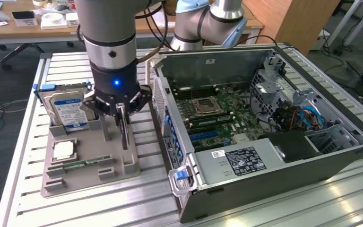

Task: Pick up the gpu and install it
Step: 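Pick up the gpu and move the gpu toward the slot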

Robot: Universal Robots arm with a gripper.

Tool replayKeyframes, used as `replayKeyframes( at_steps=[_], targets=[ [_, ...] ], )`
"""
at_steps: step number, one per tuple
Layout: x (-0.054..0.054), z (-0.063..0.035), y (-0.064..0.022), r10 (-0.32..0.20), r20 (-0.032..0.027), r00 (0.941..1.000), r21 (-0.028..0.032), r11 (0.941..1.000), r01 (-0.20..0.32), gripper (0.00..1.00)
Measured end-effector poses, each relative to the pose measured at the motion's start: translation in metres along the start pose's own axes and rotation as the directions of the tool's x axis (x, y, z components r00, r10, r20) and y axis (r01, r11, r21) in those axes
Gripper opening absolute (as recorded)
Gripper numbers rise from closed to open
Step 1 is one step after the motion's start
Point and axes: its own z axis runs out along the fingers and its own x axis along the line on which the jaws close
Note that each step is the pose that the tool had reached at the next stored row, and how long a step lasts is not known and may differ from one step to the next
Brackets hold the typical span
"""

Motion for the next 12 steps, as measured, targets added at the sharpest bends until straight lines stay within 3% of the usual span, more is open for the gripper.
replayKeyframes(
  at_steps=[12],
  targets=[
    [0.000, -0.0334, 0.0028, -0.006, -0.0005, 1.0000, -0.0156, 0.9999, 0.006, 0.27]
  ],
)
